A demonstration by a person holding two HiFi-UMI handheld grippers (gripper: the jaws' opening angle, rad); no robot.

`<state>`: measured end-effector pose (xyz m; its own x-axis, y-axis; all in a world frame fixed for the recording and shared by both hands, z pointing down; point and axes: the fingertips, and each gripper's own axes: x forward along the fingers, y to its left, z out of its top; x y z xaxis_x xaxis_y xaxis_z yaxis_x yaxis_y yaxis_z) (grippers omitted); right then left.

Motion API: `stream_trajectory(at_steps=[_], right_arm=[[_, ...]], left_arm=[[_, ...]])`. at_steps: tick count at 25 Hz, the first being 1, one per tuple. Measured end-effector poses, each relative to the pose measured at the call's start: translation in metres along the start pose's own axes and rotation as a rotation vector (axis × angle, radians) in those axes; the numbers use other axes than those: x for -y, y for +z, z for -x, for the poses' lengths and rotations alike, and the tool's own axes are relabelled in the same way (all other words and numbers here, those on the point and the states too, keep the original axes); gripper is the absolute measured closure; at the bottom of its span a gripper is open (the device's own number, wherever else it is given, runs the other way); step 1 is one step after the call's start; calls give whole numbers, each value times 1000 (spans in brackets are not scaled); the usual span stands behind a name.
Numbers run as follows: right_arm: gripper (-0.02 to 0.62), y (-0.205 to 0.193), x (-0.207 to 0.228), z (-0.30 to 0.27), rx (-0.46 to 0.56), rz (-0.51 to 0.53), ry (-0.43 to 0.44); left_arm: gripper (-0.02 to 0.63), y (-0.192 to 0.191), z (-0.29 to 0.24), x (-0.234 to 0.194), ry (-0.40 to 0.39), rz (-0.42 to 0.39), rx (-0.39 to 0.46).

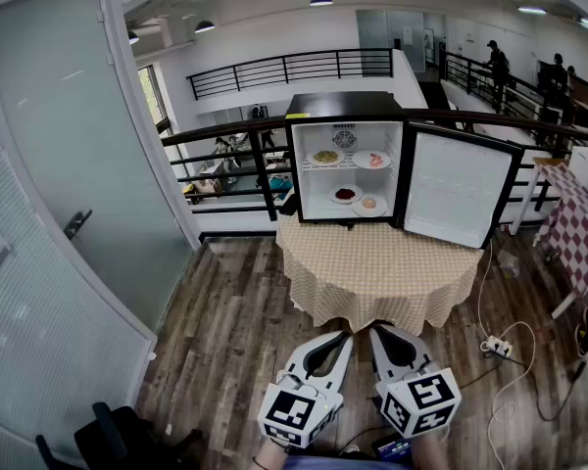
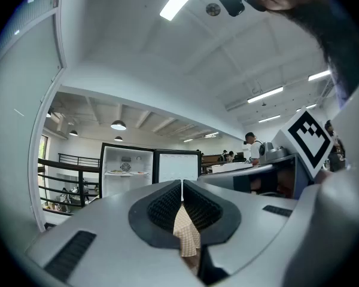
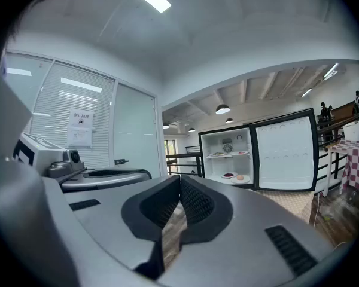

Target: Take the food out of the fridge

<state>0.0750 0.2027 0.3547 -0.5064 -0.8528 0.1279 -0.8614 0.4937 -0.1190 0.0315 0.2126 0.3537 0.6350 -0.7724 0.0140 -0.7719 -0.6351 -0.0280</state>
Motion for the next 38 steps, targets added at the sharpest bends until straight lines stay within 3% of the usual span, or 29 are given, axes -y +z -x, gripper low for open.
stream_trajectory(at_steps=[22,38], right_arm=[[578,-8,22,6,18,-64,17],[578,-9,61,-49,-16,-93,-1]], left_arm=[[586,-1,-14,9,3,-10,-15],[586,-16,-69,-32,-4,4,-44]])
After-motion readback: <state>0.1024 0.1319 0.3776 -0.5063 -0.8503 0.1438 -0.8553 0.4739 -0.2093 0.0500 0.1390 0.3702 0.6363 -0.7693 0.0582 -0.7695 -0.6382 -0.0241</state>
